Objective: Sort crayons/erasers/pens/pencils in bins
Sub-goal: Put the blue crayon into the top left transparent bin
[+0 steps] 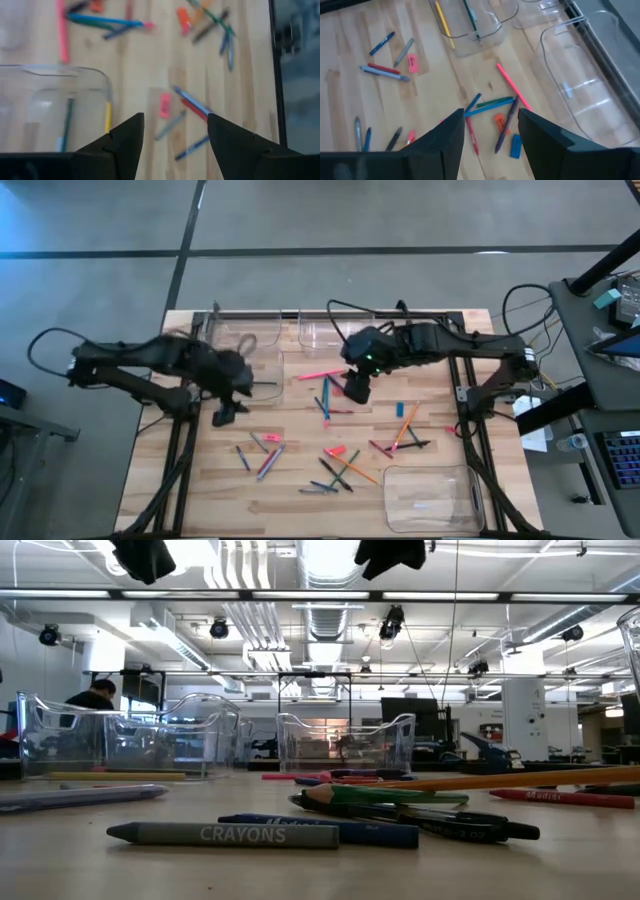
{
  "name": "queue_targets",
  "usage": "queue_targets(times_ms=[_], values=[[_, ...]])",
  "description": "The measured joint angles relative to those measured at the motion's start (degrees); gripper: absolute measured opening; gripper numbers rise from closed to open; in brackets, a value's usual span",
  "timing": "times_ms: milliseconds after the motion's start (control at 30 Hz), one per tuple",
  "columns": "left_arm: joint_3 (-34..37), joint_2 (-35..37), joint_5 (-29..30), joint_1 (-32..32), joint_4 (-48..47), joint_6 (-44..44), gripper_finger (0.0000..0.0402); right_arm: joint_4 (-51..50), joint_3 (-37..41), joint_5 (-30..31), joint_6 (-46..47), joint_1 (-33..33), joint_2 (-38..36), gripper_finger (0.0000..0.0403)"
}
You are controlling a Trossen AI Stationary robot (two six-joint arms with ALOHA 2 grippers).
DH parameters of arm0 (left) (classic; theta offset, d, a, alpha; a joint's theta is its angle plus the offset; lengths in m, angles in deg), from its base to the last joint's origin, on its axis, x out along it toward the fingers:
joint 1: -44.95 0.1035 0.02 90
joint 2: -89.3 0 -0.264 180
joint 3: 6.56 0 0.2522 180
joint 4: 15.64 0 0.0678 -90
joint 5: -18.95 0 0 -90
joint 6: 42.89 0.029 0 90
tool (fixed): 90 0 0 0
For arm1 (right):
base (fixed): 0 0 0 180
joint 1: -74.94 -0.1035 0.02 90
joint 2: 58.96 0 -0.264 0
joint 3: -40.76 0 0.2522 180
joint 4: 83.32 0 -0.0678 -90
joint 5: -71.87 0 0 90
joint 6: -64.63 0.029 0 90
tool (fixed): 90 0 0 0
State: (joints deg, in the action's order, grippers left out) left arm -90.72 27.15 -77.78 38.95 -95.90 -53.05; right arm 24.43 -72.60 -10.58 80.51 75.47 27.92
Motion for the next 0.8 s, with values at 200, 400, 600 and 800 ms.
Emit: queue_targets(times_ms=[200, 400, 600, 800], values=[[3.16, -7.56, 0.06, -8.98, 0.04, 2.81, 0.0202, 8.17, 13.78, 0.01, 4.97, -0.19, -6.71, 0.0173], [11.26, -14.43, 1.17, -14.73, 1.51, 6.04, 0.0202, 13.02, 24.74, 0.03, 12.05, -0.42, -13.53, 0.0173], [20.89, -15.36, -3.09, -18.9, 13.48, 3.81, 0.0202, 14.46, 32.19, 0.08, 18.03, -0.43, -18.56, 0.0173], [25.49, -16.16, 6.11, -21.67, 16.08, 3.06, 0.0202, 19.65, 37.18, 0.13, 20.21, -0.54, -21.06, 0.0173]])
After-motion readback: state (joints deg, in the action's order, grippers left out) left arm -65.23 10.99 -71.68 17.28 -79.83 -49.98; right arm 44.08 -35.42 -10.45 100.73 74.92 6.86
